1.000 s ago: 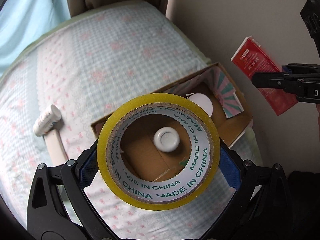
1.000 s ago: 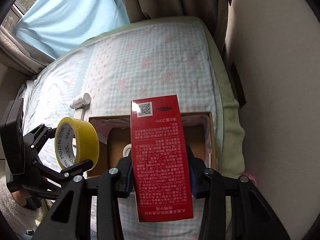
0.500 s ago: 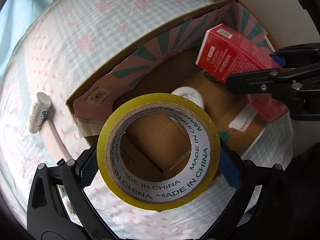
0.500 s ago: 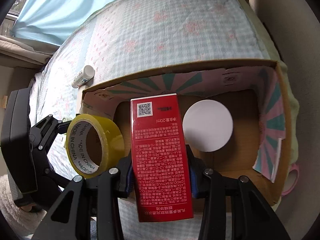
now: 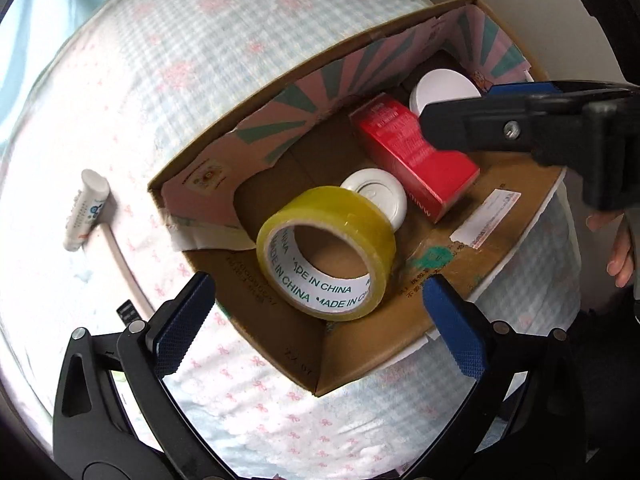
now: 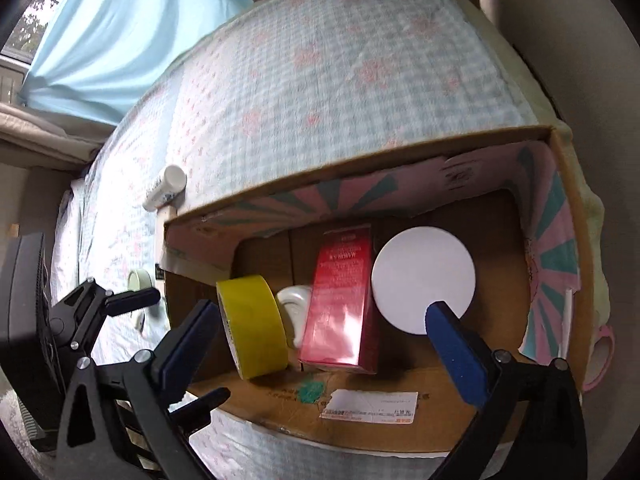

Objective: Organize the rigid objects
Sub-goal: 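Open both tools to drop the tape and red box, then withdraw, then approach the white earbud case with the left tool while the right tool approaches the white remote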

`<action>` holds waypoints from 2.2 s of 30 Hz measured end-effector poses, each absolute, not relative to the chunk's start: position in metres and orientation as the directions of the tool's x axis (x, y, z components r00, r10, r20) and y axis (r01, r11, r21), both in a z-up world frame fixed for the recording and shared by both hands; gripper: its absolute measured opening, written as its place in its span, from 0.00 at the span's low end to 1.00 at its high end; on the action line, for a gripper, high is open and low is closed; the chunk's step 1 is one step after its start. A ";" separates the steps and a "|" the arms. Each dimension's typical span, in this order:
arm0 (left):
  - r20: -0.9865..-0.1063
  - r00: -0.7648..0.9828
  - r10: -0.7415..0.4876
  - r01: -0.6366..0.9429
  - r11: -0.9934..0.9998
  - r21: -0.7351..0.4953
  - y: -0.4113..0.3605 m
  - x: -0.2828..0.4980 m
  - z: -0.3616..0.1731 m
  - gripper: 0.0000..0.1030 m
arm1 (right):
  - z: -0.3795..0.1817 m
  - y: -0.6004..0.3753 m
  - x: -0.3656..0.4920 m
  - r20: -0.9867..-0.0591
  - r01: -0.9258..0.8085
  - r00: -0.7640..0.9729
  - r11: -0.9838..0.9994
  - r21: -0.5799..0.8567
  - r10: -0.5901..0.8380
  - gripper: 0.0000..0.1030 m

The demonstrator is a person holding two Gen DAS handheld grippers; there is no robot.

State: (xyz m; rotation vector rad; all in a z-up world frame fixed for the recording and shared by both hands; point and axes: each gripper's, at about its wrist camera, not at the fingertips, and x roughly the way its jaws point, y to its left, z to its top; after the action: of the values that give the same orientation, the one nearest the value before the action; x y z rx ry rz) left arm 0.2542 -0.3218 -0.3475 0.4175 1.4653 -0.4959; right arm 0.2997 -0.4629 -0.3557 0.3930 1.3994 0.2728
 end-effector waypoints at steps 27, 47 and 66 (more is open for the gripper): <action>-0.978 0.180 -0.106 0.465 0.885 -0.011 -0.282 0.234 -0.278 1.00 | -0.285 -0.454 0.279 -0.930 0.015 0.233 0.955 0.296 0.285 1.00; -0.904 0.427 -0.010 0.108 0.993 0.040 -0.097 0.148 -0.181 1.00 | -0.167 -0.329 0.247 -0.888 -0.240 0.353 0.946 0.218 0.294 1.00; -0.888 0.459 -0.032 0.147 0.988 0.040 0.082 0.143 -0.188 1.00 | -0.176 -0.155 0.270 -0.953 -0.269 0.227 0.953 0.139 0.203 1.00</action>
State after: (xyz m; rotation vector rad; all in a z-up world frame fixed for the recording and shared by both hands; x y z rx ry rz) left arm 0.1426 0.0821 -0.1884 0.1164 1.0885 -0.1104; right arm 0.2704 -0.1547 -0.1757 -0.0587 1.3022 0.3251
